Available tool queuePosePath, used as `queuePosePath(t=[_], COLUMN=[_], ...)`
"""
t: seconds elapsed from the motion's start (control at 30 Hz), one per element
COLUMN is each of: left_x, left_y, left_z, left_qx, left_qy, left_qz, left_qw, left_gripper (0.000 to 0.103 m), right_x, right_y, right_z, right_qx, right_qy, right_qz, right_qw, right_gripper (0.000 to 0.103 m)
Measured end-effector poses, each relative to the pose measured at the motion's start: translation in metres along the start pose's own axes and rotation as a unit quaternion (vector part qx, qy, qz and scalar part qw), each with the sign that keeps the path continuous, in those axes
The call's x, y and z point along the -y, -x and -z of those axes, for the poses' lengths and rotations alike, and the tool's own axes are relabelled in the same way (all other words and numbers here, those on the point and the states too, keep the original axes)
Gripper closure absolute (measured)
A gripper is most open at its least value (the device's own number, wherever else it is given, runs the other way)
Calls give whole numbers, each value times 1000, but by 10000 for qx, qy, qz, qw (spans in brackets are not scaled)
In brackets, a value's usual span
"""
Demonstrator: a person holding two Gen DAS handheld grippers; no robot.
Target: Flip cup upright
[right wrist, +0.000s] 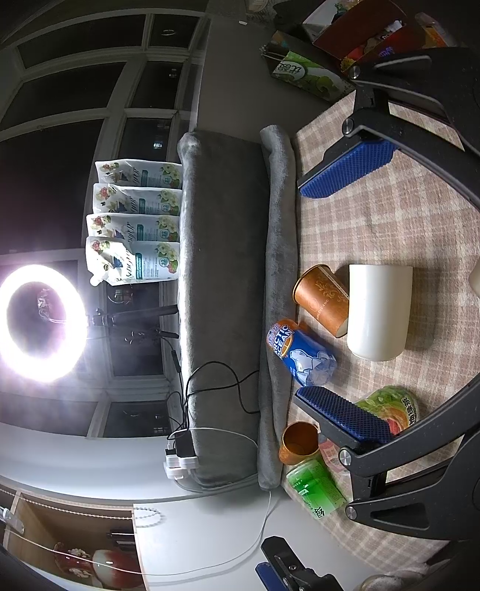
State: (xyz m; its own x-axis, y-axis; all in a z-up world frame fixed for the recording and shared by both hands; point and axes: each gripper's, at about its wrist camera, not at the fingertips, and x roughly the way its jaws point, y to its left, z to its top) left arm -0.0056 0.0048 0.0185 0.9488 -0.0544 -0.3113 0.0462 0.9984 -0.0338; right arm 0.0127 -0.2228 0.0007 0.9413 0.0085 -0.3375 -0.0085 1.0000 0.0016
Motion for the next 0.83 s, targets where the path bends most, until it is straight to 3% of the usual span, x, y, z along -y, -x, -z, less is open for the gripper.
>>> queuePosePath(t=[0.83], left_x=[-3], left_y=[2], left_z=[-2], left_qx=[71], left_qy=[-15], left_qz=[-10], left_qw=[10000], left_gripper=[18], right_x=[-6], right_y=[-6], right_z=[3], right_qx=[-80], right_qy=[3], right_qz=[-72], right_qw=[9999], right_gripper=[0])
